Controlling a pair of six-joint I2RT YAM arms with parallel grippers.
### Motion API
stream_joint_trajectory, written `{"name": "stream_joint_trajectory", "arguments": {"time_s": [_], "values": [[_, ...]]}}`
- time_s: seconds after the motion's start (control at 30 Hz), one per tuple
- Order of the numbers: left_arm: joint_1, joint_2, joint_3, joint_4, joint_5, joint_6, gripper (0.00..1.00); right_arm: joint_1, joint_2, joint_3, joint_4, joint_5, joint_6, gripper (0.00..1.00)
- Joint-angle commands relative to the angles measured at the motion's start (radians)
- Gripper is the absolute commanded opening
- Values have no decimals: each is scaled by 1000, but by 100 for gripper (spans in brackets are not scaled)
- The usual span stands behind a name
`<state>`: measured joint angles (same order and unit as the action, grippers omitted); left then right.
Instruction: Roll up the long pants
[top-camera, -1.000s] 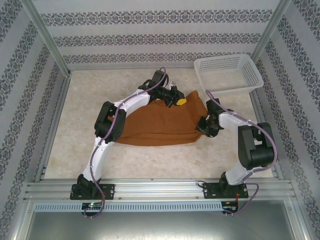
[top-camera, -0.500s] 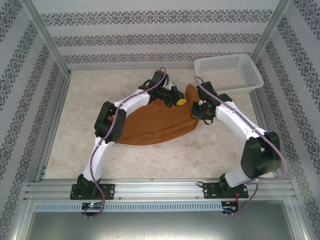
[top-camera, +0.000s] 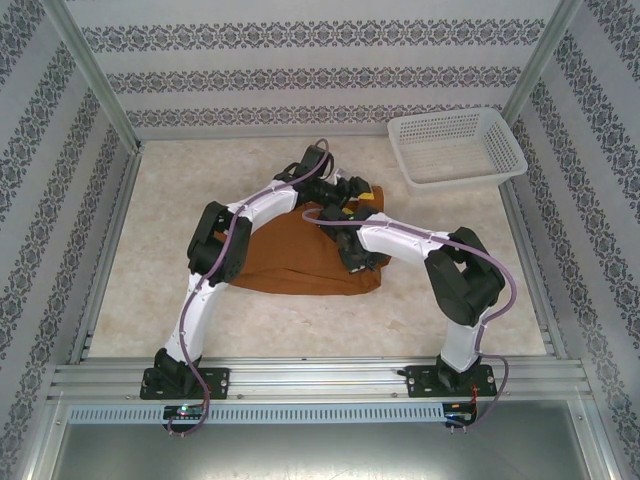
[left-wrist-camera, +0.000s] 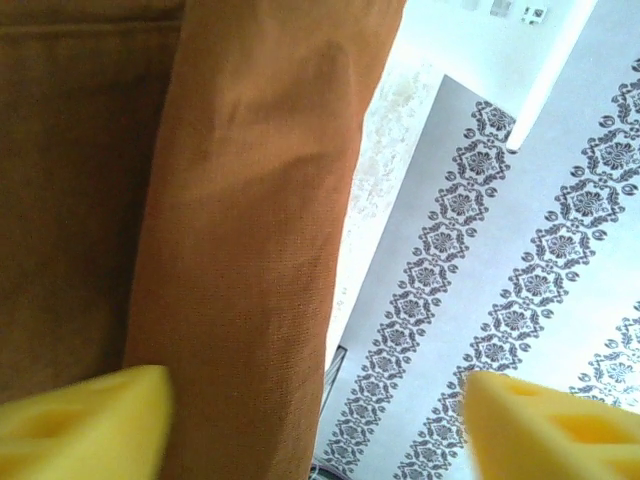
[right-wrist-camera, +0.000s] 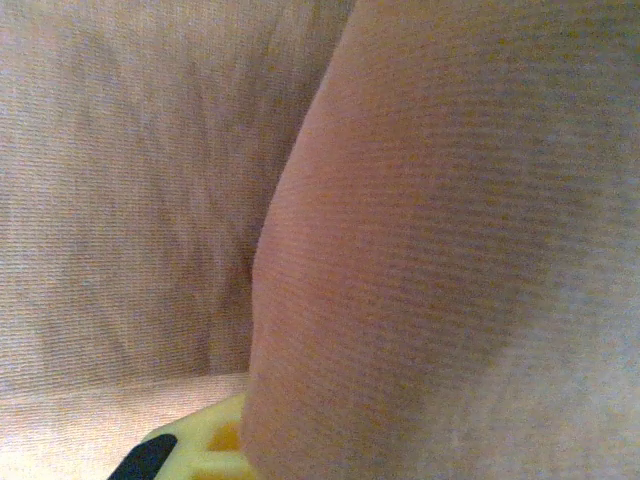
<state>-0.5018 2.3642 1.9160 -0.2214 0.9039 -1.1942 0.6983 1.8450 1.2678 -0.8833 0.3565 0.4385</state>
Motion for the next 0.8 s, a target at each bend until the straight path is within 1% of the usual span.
{"name": "stream_joint_trajectory", "arguments": {"time_s": [0.0,0.1,0.2,0.27,0.3,0.4,0.43,0.47,0.5,0.53,0.6,0.67,0.77], "values": [[18,-36,68,-82,21,82,100,-2,14,-15,-34,64,-20,0],[22,-36,89,-110,52,100,100,-1,32,-10,-37,81,-44,0],[37,-72,84,-79,24,96,100,1,63,-4,-34,87,-61,0],[47,-74,128,-64,19,95,100,5,71,-2,-25,86,-60,0],[49,-61,160,-65,25,93,100,8,71,-4,-19,83,-59,0],[46,9,274,-61,56,70,94,30,75,-3,-7,88,-55,0],[44,41,310,-50,85,54,96,35,81,0,-11,90,-54,0],[39,65,334,-38,116,43,100,40,86,3,-16,95,-51,0],[34,78,346,-45,137,44,100,44,89,4,-19,99,-50,0],[29,86,352,-65,154,60,100,44,89,4,-19,101,-48,0],[25,82,346,-139,168,137,100,45,84,0,-18,102,-44,0],[22,72,345,-300,149,263,100,46,75,-4,-13,101,-42,0],[23,52,309,-452,109,384,100,46,68,-1,-11,105,-49,0]]}}
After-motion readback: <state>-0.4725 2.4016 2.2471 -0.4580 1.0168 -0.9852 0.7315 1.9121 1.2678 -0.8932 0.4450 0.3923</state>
